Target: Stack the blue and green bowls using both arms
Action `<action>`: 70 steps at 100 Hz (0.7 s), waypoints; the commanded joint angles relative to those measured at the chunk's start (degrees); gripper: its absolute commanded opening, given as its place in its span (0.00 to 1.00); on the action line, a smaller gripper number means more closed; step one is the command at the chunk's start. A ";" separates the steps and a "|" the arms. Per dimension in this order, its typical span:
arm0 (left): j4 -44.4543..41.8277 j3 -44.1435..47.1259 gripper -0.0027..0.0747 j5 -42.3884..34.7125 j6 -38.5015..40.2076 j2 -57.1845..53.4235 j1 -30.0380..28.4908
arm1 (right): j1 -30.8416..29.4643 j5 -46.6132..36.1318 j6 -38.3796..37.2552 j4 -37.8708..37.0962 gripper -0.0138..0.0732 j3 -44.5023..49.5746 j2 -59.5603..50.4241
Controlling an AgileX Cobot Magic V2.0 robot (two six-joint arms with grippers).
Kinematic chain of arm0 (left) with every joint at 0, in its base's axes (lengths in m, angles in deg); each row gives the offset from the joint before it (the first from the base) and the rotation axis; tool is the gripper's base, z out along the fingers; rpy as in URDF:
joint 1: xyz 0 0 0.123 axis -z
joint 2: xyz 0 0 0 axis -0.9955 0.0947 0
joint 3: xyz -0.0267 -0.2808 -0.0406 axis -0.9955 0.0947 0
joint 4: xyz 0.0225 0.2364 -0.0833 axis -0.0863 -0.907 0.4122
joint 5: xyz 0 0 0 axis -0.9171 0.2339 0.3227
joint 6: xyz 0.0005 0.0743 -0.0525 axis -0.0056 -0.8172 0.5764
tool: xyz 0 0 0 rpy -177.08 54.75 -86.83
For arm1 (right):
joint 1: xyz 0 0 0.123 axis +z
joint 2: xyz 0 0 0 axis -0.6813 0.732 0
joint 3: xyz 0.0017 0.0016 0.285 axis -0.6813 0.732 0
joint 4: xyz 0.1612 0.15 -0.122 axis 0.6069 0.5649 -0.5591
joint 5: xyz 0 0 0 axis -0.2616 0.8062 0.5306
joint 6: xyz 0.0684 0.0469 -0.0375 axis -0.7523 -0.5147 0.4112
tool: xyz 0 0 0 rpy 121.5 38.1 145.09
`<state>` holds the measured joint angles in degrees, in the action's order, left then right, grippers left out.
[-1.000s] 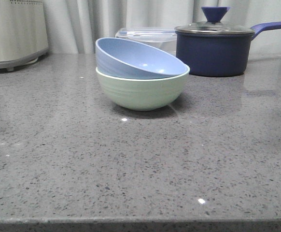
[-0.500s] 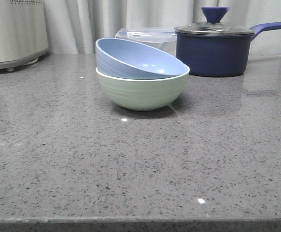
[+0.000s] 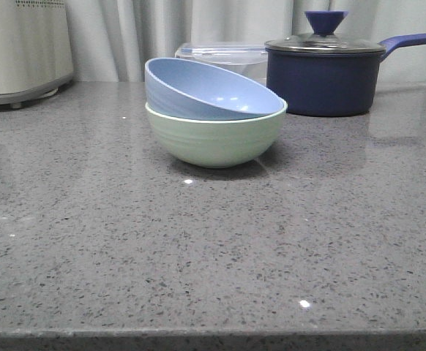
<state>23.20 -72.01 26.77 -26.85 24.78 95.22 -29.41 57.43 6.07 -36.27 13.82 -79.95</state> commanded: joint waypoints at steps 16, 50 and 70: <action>-2.45 -0.94 0.01 -4.47 0.74 -1.55 -0.06 | -0.27 -1.60 0.31 -0.51 0.12 -1.09 -0.22; -2.45 -0.71 0.01 -4.47 0.74 -1.55 -0.06 | -0.27 -1.65 0.31 -0.51 0.12 -1.09 -0.22; -2.45 -0.71 0.01 -4.47 0.74 -1.55 -0.06 | -0.27 -1.65 0.31 -0.51 0.12 -1.09 -0.22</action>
<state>20.75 -71.27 26.77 -26.85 22.62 95.22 -29.45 59.83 6.07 -36.31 13.92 -80.97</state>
